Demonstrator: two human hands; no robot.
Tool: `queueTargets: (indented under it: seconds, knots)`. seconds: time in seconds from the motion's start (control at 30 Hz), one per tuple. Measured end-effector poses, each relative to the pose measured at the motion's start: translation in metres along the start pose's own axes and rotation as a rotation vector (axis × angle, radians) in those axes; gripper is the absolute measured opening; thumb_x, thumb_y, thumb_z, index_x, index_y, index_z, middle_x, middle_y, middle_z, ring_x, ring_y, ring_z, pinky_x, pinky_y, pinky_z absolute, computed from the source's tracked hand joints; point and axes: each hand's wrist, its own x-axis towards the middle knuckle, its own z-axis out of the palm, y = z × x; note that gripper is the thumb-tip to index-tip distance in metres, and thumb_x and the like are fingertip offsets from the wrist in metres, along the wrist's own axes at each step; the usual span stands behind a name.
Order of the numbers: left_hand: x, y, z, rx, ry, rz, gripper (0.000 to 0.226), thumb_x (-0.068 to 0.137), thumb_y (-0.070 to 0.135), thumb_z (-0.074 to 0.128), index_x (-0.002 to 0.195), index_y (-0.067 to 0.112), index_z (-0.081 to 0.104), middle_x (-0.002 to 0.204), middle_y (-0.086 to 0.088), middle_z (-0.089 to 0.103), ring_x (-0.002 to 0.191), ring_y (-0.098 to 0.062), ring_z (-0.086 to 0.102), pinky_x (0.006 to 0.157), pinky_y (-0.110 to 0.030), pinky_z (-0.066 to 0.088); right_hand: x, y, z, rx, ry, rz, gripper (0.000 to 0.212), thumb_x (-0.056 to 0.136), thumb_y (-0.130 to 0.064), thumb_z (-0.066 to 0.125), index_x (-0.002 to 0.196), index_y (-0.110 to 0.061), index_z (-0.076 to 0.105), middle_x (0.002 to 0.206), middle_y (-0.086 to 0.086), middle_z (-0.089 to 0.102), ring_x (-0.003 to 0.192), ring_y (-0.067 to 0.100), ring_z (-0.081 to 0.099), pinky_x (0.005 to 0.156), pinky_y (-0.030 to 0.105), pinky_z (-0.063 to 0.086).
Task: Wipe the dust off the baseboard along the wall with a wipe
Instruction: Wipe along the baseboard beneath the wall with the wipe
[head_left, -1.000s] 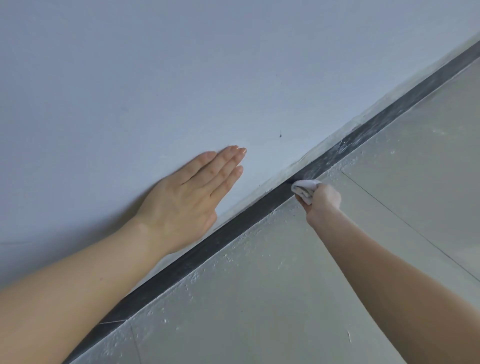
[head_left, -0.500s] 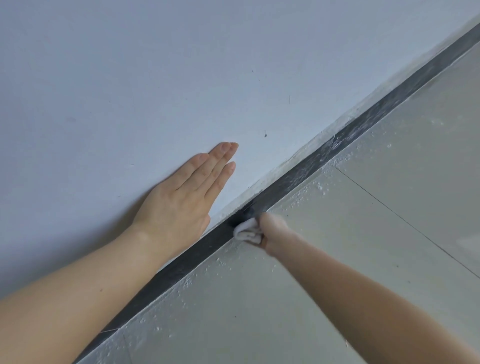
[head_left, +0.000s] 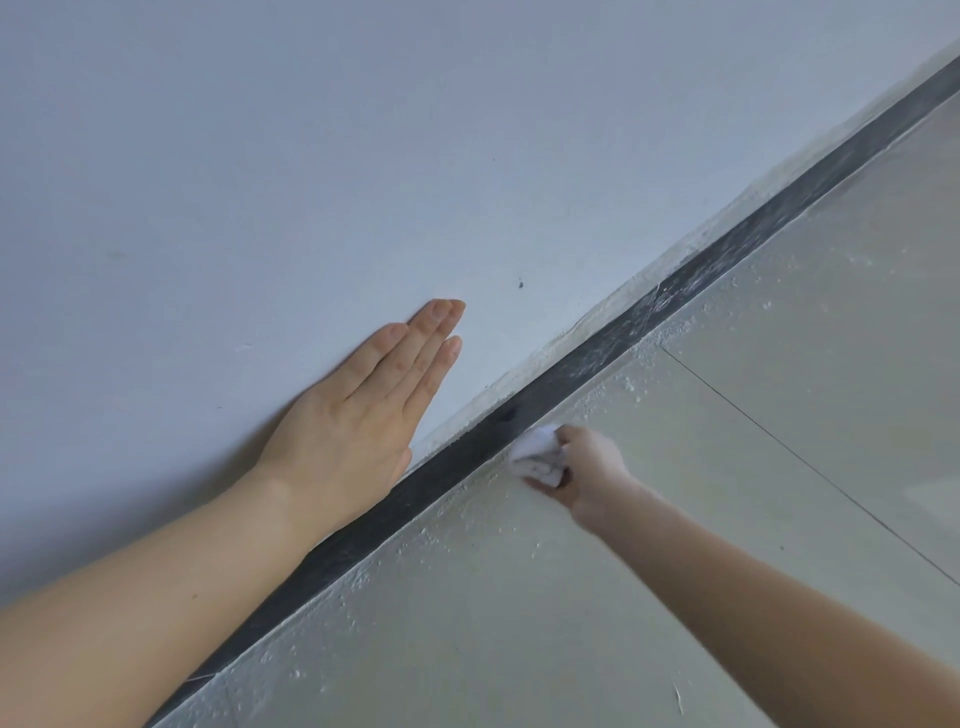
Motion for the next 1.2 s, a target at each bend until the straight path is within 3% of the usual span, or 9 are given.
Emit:
queueTargets:
  seconds: [0.23, 0.37, 0.53, 0.6, 0.67, 0.83, 0.97, 1.13, 1.2]
  knots:
    - [0.001, 0.001, 0.000, 0.000, -0.010, 0.001, 0.076, 0.085, 0.028, 0.026, 0.150, -0.006, 0.006, 0.155, -0.028, -0.008, 0.145, -0.037, -0.006, 0.119, -0.043, -0.008, -0.029, 0.092, 0.056, -0.144, -0.244, 0.271, 0.034, 0.085, -0.002, 0.049, 0.118, 0.002, 0.051, 0.094, 0.018, 0.058, 0.059, 0.024, 0.063, 0.054, 0.031, 0.057]
    - [0.001, 0.000, 0.001, -0.001, 0.009, -0.006, 0.075, 0.084, 0.026, 0.028, 0.150, -0.005, 0.008, 0.156, -0.027, -0.005, 0.145, -0.037, -0.003, 0.119, -0.042, -0.006, -0.013, 0.098, 0.072, -0.146, -0.145, 0.268, 0.039, 0.084, -0.002, 0.049, 0.122, 0.005, 0.049, 0.099, 0.016, 0.054, 0.084, 0.029, 0.059, 0.092, 0.038, 0.052]
    - [0.002, -0.001, 0.000, 0.006, 0.022, -0.005, 0.076, 0.085, 0.028, 0.029, 0.150, -0.005, 0.007, 0.156, -0.027, -0.005, 0.146, -0.037, -0.001, 0.119, -0.042, -0.004, -0.001, 0.039, 0.044, -0.171, -0.105, 0.067, 0.037, 0.079, 0.008, 0.038, 0.053, 0.004, 0.065, 0.075, 0.016, 0.070, 0.082, 0.030, 0.065, 0.083, 0.035, 0.046]
    - [0.002, -0.001, 0.000, 0.003, 0.022, -0.011, 0.076, 0.086, 0.029, 0.028, 0.150, -0.005, 0.007, 0.156, -0.027, -0.004, 0.146, -0.037, -0.002, 0.119, -0.042, -0.004, 0.001, 0.004, 0.030, -0.076, -0.017, -0.026, 0.022, 0.086, 0.008, 0.038, 0.079, 0.000, 0.057, 0.096, 0.015, 0.066, 0.059, 0.017, 0.070, 0.079, 0.033, 0.052]
    - [0.002, 0.000, 0.002, -0.007, 0.027, -0.016, 0.076, 0.086, 0.029, 0.029, 0.150, -0.005, 0.008, 0.156, -0.027, -0.003, 0.146, -0.036, 0.000, 0.119, -0.042, -0.003, 0.001, -0.021, 0.015, 0.086, 0.059, -0.087, 0.019, 0.088, 0.008, 0.033, 0.092, 0.006, 0.051, 0.085, 0.018, 0.067, 0.047, 0.018, 0.066, 0.072, 0.030, 0.057]
    - [0.004, 0.001, 0.002, -0.012, 0.027, -0.018, 0.075, 0.086, 0.030, 0.026, 0.150, -0.005, 0.009, 0.156, -0.028, -0.003, 0.146, -0.036, -0.001, 0.119, -0.043, -0.003, -0.025, -0.042, 0.000, 0.289, 0.129, -0.095, 0.033, 0.093, -0.004, 0.042, 0.125, -0.001, 0.050, 0.113, 0.014, 0.060, 0.093, 0.027, 0.066, 0.082, 0.037, 0.057]
    - [0.003, 0.003, 0.005, -0.003, 0.033, 0.003, 0.073, 0.086, 0.029, 0.026, 0.149, -0.005, 0.013, 0.156, -0.028, 0.000, 0.146, -0.037, 0.002, 0.119, -0.042, -0.001, -0.048, -0.014, 0.030, 0.012, -0.067, 0.076, 0.020, 0.092, 0.002, 0.039, 0.086, -0.011, 0.053, 0.104, -0.010, 0.054, 0.064, 0.016, 0.045, 0.077, 0.028, 0.056]
    - [0.000, 0.006, 0.008, 0.010, 0.002, 0.025, 0.063, 0.091, 0.018, 0.005, 0.150, -0.004, 0.014, 0.156, -0.029, 0.002, 0.145, -0.037, 0.002, 0.119, -0.043, -0.002, -0.024, -0.045, 0.036, -0.121, 0.026, 0.118, 0.019, 0.092, 0.005, 0.047, 0.075, 0.002, 0.054, 0.056, 0.012, 0.059, 0.048, 0.015, 0.061, 0.092, 0.032, 0.051]
    - [0.000, 0.007, 0.009, 0.005, 0.010, 0.029, 0.063, 0.091, 0.019, 0.007, 0.150, -0.004, 0.015, 0.156, -0.029, 0.003, 0.145, -0.037, 0.004, 0.119, -0.043, -0.001, -0.017, -0.066, 0.025, -0.071, 0.091, 0.005, 0.013, 0.095, 0.002, 0.044, 0.092, 0.005, 0.057, 0.077, 0.019, 0.064, 0.062, 0.018, 0.065, 0.077, 0.035, 0.055]
